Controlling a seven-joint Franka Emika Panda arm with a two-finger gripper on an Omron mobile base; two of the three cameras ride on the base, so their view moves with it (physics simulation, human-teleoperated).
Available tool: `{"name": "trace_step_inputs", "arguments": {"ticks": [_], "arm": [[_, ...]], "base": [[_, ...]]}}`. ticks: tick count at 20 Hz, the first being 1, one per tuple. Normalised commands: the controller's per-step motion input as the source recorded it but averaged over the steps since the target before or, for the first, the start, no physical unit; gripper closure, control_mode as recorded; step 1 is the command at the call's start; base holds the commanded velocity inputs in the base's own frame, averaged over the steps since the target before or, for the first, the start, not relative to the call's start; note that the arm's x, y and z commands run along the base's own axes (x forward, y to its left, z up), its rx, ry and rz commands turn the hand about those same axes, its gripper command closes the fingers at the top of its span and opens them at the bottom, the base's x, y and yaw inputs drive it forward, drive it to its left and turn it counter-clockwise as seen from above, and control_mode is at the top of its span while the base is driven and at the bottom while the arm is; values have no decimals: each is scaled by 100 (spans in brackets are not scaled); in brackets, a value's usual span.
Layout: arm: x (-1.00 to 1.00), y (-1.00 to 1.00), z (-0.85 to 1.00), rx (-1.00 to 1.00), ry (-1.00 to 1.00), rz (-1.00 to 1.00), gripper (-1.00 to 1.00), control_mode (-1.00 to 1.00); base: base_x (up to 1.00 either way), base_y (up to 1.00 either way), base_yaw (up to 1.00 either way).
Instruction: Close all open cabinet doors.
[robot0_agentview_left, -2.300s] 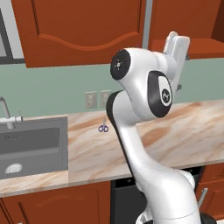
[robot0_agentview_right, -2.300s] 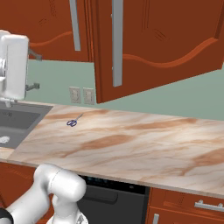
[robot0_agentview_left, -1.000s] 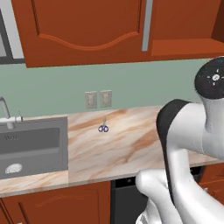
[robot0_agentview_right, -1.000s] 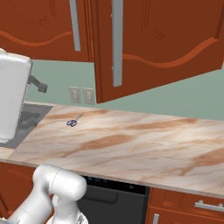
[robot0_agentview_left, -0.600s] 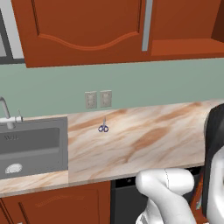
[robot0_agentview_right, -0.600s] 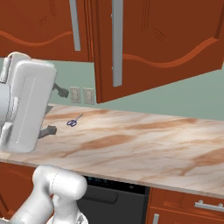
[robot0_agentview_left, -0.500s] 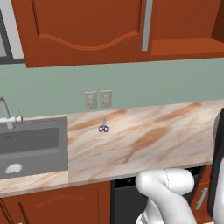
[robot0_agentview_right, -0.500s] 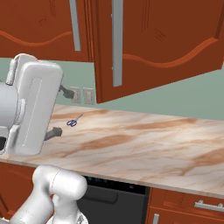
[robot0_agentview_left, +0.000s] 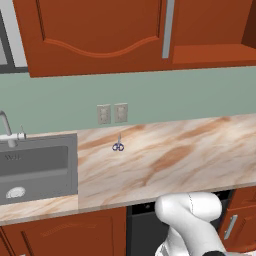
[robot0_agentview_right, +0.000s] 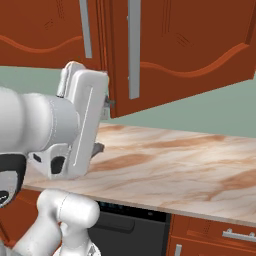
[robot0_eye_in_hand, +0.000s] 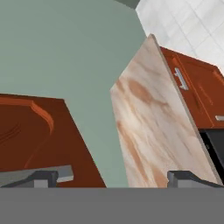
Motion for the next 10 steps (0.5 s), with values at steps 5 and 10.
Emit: {"name": "trace_step_inputs", "arguments": {"ticks": [5, 10], "arm": [[31, -32, 0, 0, 3, 24, -100, -100], [37, -24, 0, 0, 0, 12, -100, -100]], "base": [[0, 0, 0], [0, 0, 0]]}}
